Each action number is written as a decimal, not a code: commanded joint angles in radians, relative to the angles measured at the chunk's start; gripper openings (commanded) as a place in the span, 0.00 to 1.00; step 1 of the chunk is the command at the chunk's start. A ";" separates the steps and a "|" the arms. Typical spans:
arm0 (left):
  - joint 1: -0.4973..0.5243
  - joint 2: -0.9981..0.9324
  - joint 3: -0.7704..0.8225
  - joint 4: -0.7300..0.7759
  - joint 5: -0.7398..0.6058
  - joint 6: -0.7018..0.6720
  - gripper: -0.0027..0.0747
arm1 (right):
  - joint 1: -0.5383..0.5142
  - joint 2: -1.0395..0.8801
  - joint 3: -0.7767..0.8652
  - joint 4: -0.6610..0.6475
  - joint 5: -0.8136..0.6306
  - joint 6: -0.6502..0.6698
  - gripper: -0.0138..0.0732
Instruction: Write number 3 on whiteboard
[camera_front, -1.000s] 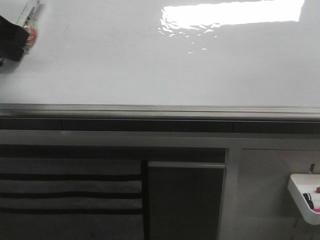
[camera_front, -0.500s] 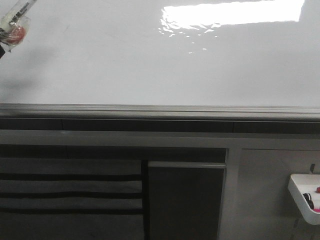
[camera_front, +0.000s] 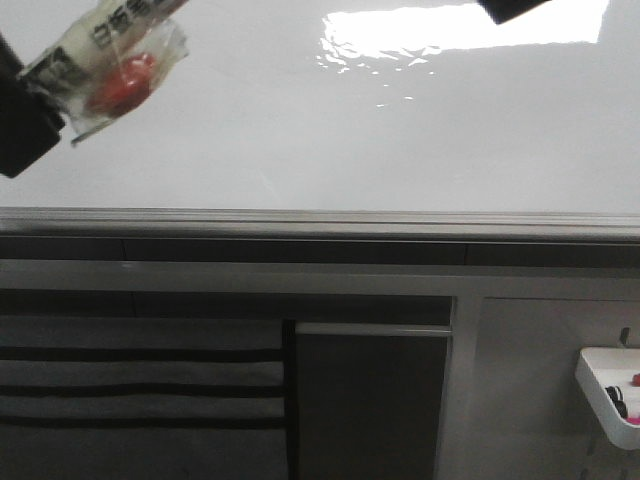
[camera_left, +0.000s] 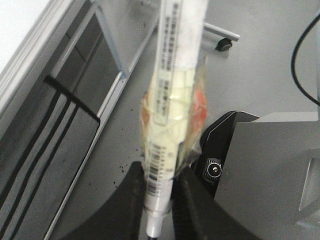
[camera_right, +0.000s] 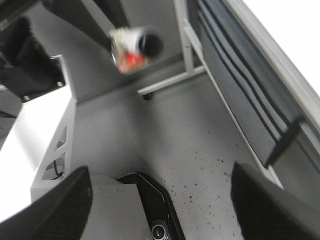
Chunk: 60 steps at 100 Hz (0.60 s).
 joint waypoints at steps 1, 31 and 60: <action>-0.053 -0.020 -0.058 -0.044 -0.028 0.004 0.01 | 0.030 0.044 -0.079 0.084 0.011 -0.083 0.75; -0.090 -0.020 -0.098 -0.027 -0.028 0.004 0.01 | 0.205 0.198 -0.257 0.080 0.011 -0.115 0.75; -0.090 -0.020 -0.098 -0.027 -0.032 0.004 0.01 | 0.210 0.212 -0.273 0.080 0.005 -0.115 0.53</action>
